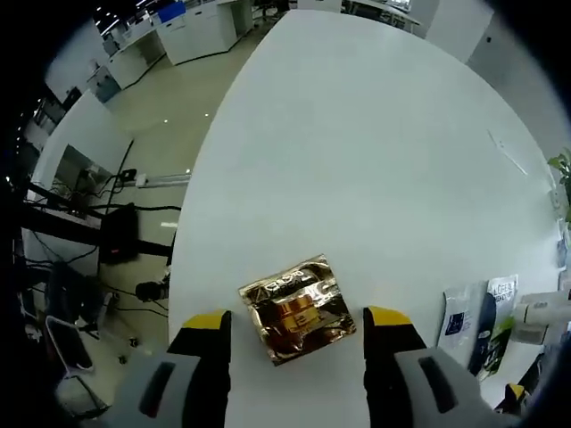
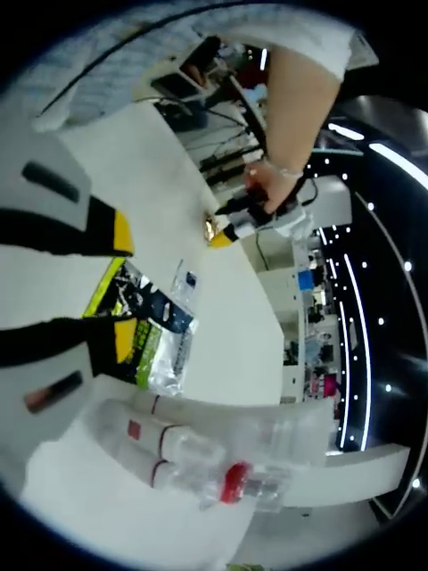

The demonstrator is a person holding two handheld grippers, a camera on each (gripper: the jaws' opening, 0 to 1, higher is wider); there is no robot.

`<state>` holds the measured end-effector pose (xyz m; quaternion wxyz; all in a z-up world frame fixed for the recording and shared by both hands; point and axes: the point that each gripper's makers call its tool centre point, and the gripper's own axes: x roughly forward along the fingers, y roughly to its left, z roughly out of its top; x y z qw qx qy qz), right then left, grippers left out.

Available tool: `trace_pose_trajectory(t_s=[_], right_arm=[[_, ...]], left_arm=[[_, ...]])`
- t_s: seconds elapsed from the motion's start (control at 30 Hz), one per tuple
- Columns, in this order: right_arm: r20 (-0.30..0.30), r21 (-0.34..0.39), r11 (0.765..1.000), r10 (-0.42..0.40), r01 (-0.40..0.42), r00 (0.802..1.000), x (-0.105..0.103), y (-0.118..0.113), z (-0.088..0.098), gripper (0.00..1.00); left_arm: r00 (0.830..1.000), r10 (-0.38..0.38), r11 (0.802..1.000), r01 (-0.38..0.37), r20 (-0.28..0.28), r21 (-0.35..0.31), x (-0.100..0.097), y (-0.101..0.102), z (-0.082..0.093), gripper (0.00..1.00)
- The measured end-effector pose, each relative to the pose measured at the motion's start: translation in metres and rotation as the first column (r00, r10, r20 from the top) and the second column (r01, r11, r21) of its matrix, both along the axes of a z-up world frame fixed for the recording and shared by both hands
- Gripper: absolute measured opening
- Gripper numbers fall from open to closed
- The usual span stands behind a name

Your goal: Arrange the skincare products in the storage area until every visible bottle or jar stands upright without overlapping.

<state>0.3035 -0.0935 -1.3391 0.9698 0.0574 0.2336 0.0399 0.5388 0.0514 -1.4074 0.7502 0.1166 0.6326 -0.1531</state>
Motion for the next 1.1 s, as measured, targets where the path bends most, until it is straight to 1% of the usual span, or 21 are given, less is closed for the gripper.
trace_pose_trajectory(t_s=[0.1,0.2,0.37,0.43,0.7,0.83,1.1], right_arm=[[0.007,-0.006,1.0,0.012,-0.012,1.0,0.002,0.003,0.001,0.24],[0.005,-0.004,1.0,0.015,-0.015,1.0,0.002,0.004,0.0,0.24],[0.001,-0.002,1.0,0.019,-0.019,1.0,0.002,0.005,-0.001,0.24],[0.0,-0.003,1.0,0.021,-0.021,1.0,0.001,0.007,-0.002,0.23],[-0.002,-0.006,1.0,0.022,-0.022,1.0,-0.002,0.007,-0.001,0.23],[-0.006,-0.018,1.0,0.023,-0.023,1.0,-0.004,0.008,-0.002,0.23],[-0.014,-0.023,0.999,0.023,-0.023,1.0,-0.009,0.009,-0.003,0.23]], left_arm=[[1.0,0.014,1.0,-0.014,-0.021,0.01,-0.002,-0.001,0.001,0.57],[0.999,0.026,1.0,-0.026,-0.027,0.013,-0.002,-0.002,0.001,0.56],[0.999,0.017,1.0,-0.017,-0.03,0.014,-0.004,-0.002,0.001,0.52],[0.999,-0.029,0.999,0.029,-0.031,0.014,-0.004,-0.003,0.001,0.51],[0.991,-0.129,0.991,0.13,-0.049,0.019,-0.005,0.002,0.001,0.45],[0.978,-0.204,0.979,0.205,-0.048,0.019,-0.008,0.004,0.001,0.43],[0.973,-0.224,0.974,0.225,-0.046,0.02,-0.005,0.004,0.001,0.42]])
